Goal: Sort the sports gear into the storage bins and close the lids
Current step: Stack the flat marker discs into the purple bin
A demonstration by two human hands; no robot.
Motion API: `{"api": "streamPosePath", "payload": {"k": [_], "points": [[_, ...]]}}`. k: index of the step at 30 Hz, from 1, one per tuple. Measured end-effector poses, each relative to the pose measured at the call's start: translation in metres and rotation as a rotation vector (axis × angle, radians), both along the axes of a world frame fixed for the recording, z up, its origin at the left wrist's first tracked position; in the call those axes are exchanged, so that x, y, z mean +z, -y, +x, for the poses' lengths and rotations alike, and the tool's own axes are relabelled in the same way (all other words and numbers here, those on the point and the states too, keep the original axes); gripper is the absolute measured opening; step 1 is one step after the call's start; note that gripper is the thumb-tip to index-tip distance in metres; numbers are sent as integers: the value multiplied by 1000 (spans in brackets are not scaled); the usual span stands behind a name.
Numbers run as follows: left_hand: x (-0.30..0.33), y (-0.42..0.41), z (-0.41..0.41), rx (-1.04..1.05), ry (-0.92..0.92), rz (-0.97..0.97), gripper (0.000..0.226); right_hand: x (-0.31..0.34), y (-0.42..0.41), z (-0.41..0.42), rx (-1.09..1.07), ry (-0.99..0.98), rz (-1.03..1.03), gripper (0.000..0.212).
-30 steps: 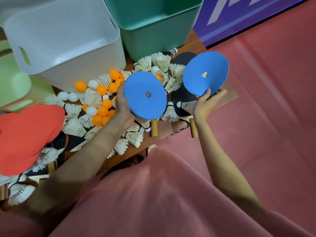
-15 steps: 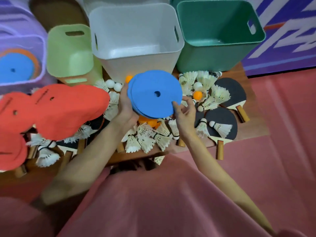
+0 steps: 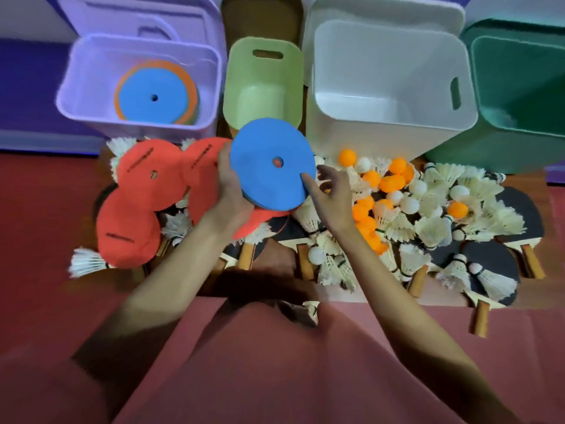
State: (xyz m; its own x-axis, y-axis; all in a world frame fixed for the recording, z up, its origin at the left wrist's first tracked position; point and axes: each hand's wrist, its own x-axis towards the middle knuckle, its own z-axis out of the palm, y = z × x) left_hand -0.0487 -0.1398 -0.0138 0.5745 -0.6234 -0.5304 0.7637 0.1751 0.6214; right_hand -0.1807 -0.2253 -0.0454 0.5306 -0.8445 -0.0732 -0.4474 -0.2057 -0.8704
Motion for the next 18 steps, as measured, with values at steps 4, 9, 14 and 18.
{"api": "streamPosePath", "payload": {"k": [4, 9, 14, 18], "points": [[-6, -28, 62, 45, 42, -20, 48, 3, -11, 68, 120, 19, 52, 35], [-11, -45, 144, 146, 188, 118, 40, 2, -8, 152, 128, 50, 105, 14], [-9, -50, 229, 96, 477, 383, 31, 3, 6, 239, 166, -2, -30, 14], [-17, -58, 289, 18, 815, 681, 21, 0, 16, 300, 198, -45, -84, 13]]}}
